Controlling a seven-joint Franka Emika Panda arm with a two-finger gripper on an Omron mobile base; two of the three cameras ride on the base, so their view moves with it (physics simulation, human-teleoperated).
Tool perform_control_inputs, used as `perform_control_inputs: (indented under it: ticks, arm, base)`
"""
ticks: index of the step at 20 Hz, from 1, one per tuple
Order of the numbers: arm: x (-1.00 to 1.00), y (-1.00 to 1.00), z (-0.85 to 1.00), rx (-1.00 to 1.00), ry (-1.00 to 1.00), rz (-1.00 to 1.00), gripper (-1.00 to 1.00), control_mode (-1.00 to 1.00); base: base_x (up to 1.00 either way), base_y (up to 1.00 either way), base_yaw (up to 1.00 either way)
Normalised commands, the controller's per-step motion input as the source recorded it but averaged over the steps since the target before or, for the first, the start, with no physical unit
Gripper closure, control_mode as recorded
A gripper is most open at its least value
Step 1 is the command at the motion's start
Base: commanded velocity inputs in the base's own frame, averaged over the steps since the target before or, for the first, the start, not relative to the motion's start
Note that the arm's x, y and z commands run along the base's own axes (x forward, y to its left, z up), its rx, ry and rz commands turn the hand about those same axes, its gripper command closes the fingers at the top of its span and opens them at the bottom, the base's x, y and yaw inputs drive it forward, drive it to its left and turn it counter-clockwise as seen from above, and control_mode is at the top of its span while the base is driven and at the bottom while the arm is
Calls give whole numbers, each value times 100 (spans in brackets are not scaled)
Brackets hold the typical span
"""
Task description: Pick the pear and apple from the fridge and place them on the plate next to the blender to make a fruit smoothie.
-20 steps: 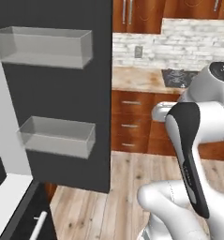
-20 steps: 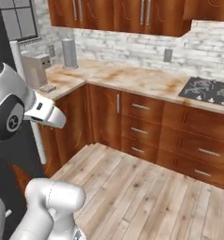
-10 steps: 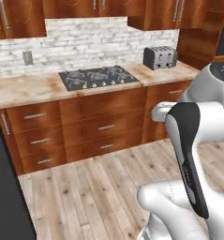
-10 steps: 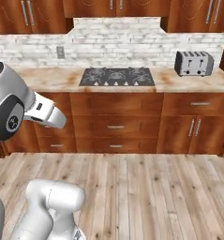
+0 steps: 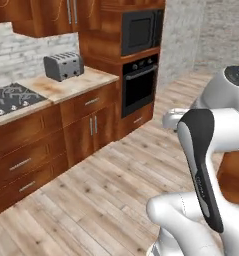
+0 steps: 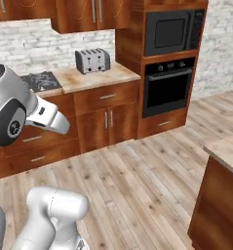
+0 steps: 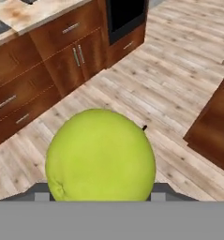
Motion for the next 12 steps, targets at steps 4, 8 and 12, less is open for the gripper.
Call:
perform_control_inputs:
  ticks: [4,8,12]
  arm:
    - [0,0,0,0,0,0,100,100]
    - [0,0,0,0,0,0,100,100]
    - [0,0,0,0,0,0,100,100]
  base:
    - [65,-29,-58]
    - [100,0,-43]
    - [100,5,-38]
